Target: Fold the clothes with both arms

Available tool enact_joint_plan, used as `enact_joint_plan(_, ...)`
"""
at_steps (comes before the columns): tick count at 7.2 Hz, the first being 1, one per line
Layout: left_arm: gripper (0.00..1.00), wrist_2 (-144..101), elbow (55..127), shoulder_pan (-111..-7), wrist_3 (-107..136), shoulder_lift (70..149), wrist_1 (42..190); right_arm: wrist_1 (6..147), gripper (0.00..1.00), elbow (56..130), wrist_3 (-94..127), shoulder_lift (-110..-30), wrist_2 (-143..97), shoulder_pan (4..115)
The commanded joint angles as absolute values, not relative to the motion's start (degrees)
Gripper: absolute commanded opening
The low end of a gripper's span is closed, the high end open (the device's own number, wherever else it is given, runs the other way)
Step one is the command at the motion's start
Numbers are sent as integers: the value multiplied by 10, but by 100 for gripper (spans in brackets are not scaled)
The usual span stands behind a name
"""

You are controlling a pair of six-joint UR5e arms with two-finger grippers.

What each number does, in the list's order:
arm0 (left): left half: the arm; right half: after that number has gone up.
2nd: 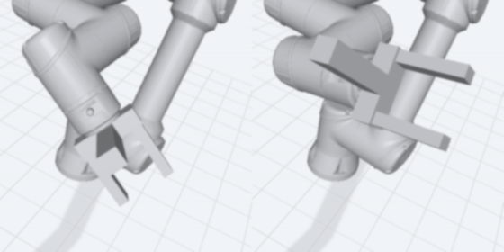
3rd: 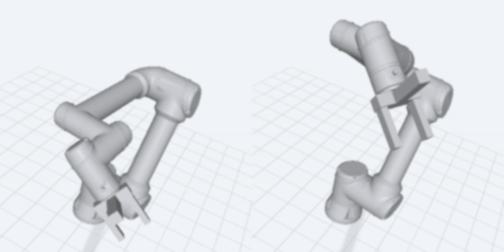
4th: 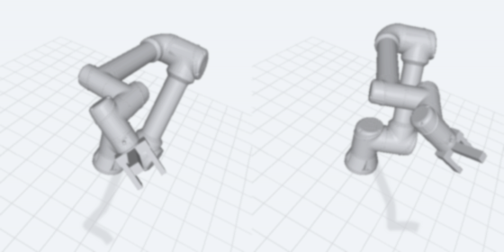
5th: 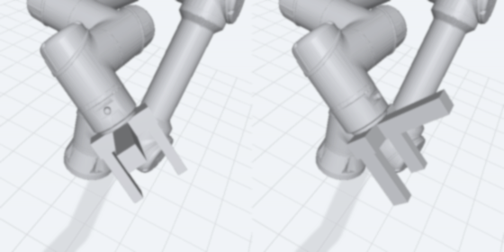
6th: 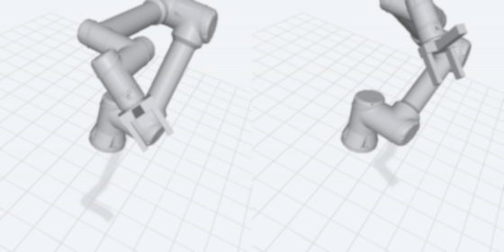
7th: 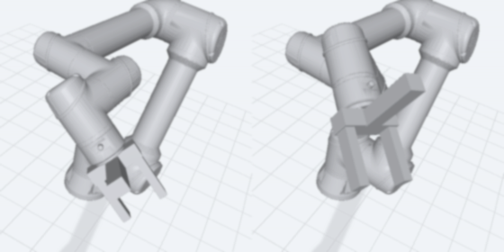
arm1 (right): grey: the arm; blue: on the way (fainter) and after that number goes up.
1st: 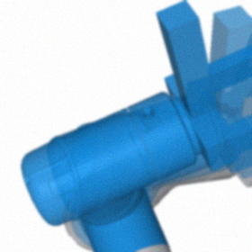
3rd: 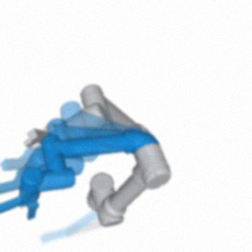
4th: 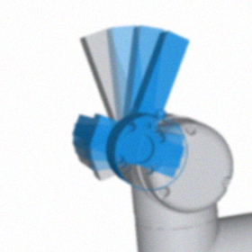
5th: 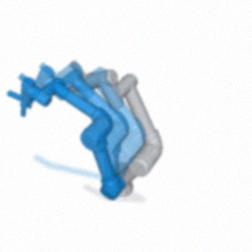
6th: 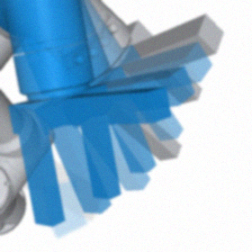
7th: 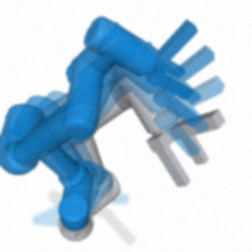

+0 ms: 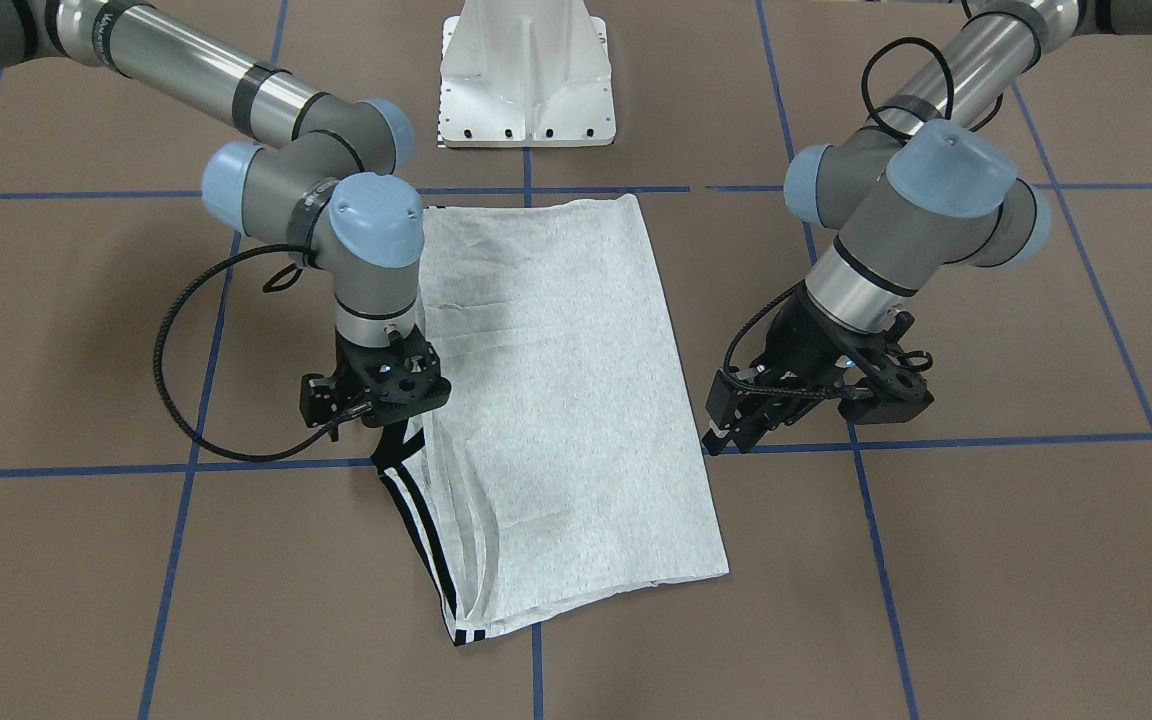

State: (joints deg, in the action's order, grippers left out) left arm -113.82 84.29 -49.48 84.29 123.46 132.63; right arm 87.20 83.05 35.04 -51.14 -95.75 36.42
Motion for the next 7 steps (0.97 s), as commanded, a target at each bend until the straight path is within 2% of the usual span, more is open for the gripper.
enact_joint_plan(1,47,-1138,843,-495,843,1235,1326,871,100,834,337,-511,-989,392)
enact_joint_plan(3,47,-1138,843,-495,842,1235,1326,873,100,820,372,-475,-986,399)
enact_joint_plan(5,47,-1138,843,-495,843,1234,1326,854,100,726,418,-395,-984,397)
enact_joint_plan(7,48,-1138,843,-494,843,1230,1326,804,100,649,428,-359,-983,396)
